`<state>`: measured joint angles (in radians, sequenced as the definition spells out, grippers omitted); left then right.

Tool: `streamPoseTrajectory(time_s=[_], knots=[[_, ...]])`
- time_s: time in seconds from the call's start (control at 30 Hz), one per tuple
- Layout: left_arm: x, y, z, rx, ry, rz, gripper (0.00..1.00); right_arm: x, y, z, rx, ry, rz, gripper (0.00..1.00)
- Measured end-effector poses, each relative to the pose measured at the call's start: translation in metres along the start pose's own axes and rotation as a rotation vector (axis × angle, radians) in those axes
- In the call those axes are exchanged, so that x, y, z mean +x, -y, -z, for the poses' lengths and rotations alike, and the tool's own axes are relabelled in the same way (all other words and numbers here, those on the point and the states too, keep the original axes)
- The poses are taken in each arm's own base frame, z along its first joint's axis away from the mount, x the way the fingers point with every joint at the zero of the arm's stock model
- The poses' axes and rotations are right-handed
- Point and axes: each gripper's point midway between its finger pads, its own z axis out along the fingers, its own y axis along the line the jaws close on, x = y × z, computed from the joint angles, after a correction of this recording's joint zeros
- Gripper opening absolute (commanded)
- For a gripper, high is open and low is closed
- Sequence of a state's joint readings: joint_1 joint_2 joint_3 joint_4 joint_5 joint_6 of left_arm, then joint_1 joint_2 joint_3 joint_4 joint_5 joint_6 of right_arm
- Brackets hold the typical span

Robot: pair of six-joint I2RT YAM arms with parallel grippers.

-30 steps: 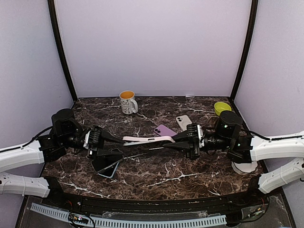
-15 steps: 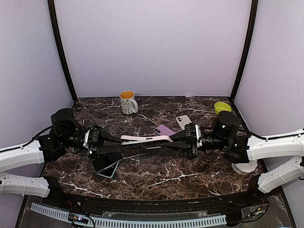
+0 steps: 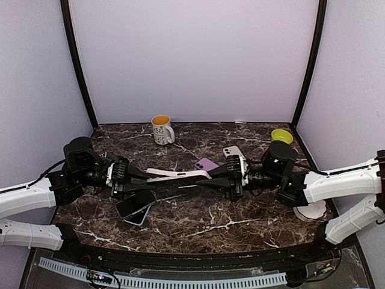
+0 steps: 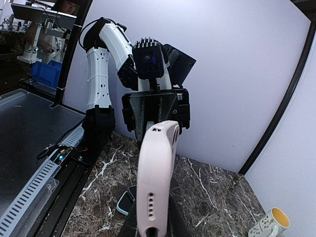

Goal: Take the phone out of the phone case
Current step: Pass from the right arm to the left

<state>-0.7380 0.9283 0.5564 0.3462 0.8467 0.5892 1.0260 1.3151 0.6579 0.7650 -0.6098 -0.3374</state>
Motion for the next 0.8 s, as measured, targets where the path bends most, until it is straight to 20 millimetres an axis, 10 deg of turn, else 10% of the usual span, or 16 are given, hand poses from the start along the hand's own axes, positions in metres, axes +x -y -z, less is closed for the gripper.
streamPoseTrajectory(time_s=[0.37,0.43,0.6,0.8], knots=[[0.0,-0.008,0.002,-0.05,-0.019,0.023,0.0,-0.001,0.003,-0.005,0.014,0.02,0.018,0.0],[0.001,-0.009,0.002,-0.058,-0.024,0.023,0.0,-0.001,0.004,-0.005,0.024,0.017,0.012,0.18],[0.006,-0.01,0.001,-0.07,-0.048,-0.005,0.0,-0.003,0.008,-0.005,0.064,0.009,-0.067,0.98],[0.022,-0.002,-0.002,-0.048,-0.111,-0.023,0.0,-0.008,0.013,0.005,0.128,-0.024,-0.179,0.99]])
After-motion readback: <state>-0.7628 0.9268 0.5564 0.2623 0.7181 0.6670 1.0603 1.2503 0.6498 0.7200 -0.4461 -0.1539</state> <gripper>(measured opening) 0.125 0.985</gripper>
